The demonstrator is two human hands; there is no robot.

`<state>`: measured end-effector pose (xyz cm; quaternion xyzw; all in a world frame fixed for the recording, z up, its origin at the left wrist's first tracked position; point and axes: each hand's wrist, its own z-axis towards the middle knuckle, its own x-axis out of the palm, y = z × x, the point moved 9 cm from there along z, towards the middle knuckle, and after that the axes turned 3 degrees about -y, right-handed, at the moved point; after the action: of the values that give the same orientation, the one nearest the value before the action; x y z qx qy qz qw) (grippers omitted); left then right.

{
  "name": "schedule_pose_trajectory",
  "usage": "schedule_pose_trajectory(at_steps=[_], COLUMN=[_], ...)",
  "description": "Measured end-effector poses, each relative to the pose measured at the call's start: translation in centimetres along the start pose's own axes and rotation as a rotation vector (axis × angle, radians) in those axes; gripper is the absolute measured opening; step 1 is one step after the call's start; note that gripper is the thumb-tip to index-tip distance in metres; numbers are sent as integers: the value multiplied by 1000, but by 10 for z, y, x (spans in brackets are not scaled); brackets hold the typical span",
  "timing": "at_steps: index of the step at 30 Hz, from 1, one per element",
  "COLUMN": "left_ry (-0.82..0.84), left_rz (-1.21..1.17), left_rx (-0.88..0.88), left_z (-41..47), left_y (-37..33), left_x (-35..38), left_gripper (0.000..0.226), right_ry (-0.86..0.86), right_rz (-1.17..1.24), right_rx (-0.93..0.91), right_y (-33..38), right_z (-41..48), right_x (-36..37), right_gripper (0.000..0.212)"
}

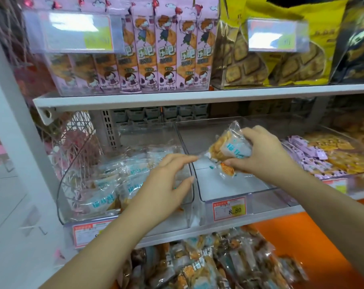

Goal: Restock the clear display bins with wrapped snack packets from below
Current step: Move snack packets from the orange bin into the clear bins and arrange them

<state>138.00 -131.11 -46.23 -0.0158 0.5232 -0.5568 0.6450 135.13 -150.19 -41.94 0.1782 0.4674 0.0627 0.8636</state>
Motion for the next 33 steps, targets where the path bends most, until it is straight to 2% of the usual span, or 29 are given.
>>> schedule_pose_trajectory(at_steps=[5, 9, 11, 13, 15, 17, 19, 23, 26, 29, 31, 33], left_ry=[-70, -111, -112, -139, -186, -221, -220, -308, -447, -497, -480, -420], left_rz=[-263, -316, -435, -576, -697, -849, -969, -967, -800, -742, -707, -766], left_rx=[-34, -67, -162, -279, -388, -459, -496, -587, -667, -686, -659, -612], left_z=[-8, -23, -35, -51, -64, -72, -74, -83, -92, -94, -92, -87], left_y=[-30, -24, -7, 11, 25, 34, 36, 54, 80, 87, 82, 71], left_x=[-29, -52, -60, -67, -72, -76, -78, -91, -112, -118, -114, -105], left_gripper=[48, 28, 23, 17, 16, 15, 16, 11, 7, 11, 12, 21], right_ry=[42, 143, 249, 423, 524, 514, 478, 400, 273, 127, 114, 171], right_rz=[122, 325, 483, 732, 994, 1105, 1117, 1173, 1145, 1140, 1169, 1171], right_rx=[-134, -160, -113, -44, 47, 152, 220, 278, 249, 140, 56, 0], right_y=[61, 105, 115, 125, 129, 127, 122, 113, 109, 117, 134, 153], right_z=[-25, -44, -49, -55, -60, -59, -58, -54, -49, -45, -42, -41], right_x=[-23, -11, 1, 17, 31, 46, 60, 71, 58, 29, 17, 21], right_gripper=[54, 52, 55, 61, 68, 73, 76, 64, 66, 60, 56, 55])
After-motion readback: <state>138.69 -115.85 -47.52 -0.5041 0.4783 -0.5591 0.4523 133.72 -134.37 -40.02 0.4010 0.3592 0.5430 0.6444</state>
